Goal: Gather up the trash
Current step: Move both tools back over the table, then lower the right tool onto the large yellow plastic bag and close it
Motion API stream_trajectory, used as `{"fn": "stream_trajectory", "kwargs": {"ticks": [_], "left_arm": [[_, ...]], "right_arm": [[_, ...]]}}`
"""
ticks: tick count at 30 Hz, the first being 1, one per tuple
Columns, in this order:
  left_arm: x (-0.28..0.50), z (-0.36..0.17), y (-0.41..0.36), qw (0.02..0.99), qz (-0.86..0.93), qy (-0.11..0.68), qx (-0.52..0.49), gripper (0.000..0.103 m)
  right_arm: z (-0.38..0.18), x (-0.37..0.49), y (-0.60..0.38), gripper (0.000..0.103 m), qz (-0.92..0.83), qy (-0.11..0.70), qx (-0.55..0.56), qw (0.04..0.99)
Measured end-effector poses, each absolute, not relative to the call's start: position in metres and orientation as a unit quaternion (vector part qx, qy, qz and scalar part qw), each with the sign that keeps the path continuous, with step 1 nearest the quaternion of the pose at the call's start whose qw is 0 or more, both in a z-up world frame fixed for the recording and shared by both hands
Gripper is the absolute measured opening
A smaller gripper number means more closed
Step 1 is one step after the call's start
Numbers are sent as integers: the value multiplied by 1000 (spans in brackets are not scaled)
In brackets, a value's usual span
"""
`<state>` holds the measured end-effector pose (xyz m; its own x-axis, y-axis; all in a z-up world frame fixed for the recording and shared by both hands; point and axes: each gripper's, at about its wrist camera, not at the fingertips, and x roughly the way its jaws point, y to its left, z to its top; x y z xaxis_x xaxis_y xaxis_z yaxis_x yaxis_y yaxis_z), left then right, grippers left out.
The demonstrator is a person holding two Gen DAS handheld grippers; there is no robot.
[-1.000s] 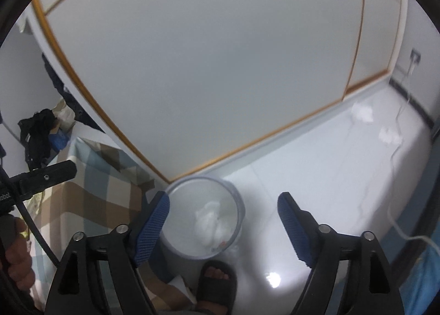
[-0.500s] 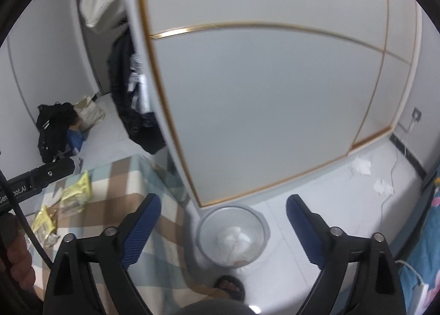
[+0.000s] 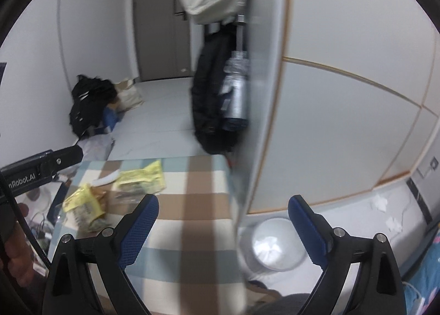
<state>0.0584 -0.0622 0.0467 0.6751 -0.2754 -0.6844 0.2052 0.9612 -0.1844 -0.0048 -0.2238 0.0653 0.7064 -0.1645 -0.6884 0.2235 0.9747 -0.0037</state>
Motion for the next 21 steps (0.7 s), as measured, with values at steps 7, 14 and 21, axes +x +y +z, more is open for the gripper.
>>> {"fn": "stream_trajectory", "kwargs": {"ticks": [7, 14, 21], "left_arm": [[70, 28, -21, 914, -95, 391, -57, 75], [81, 1, 12, 908, -74, 407, -65, 75], [90, -17, 49, 903, -50, 420, -72, 75]], "right_arm": [[55, 17, -166, 96, -74, 383, 14, 921], [31, 44, -126, 96, -58, 408, -21, 911], [3, 68, -105, 96, -26, 427, -31, 904]]}}
